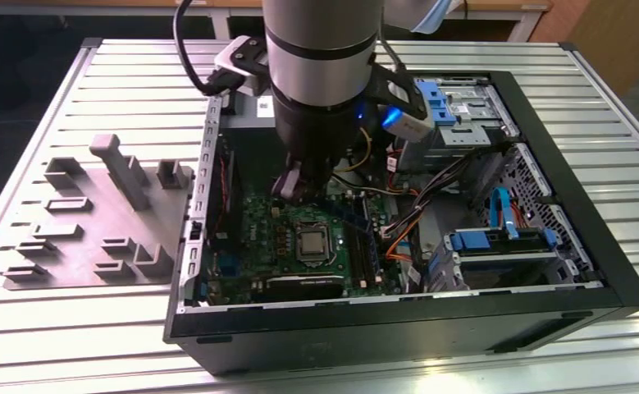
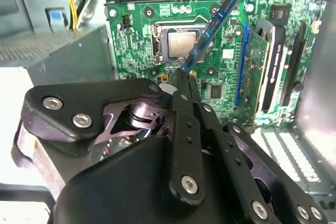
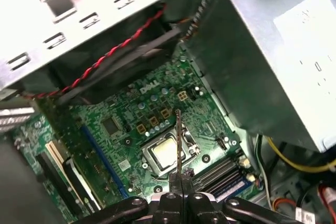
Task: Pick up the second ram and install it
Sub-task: 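Insert the second ram into the second slot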
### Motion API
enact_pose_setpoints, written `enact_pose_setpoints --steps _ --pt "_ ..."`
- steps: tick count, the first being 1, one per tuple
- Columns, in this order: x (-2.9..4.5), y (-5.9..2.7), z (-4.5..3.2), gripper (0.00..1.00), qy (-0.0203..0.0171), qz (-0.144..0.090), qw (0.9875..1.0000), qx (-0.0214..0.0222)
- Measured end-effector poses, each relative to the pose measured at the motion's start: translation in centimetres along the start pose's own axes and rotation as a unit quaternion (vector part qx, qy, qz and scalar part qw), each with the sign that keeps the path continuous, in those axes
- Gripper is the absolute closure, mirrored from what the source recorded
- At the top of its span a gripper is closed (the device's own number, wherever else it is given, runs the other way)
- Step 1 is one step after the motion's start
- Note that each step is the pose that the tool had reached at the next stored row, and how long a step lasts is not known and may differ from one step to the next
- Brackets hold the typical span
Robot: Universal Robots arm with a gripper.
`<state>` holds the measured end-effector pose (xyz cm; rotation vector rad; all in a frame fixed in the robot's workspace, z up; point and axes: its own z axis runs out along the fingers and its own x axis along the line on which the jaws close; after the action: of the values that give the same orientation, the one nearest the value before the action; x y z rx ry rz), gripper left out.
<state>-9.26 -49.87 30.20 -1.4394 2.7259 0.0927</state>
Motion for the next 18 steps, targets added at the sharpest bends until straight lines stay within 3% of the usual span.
enact_pose_setpoints --steps 5,9,14,18 --pt "0.0 0.0 0.05 0.89 -0.0012 0.046 0.999 0.0036" --pt "0.0 0.0 0.08 0.89 -0.0022 0.082 0.9966 0.0065" --pt "0.01 0.0 0.14 0.89 -0.0033 0.127 0.9919 0.0101" --pt "0.01 0.0 0.18 0.89 -0.0043 0.163 0.9866 0.0129"
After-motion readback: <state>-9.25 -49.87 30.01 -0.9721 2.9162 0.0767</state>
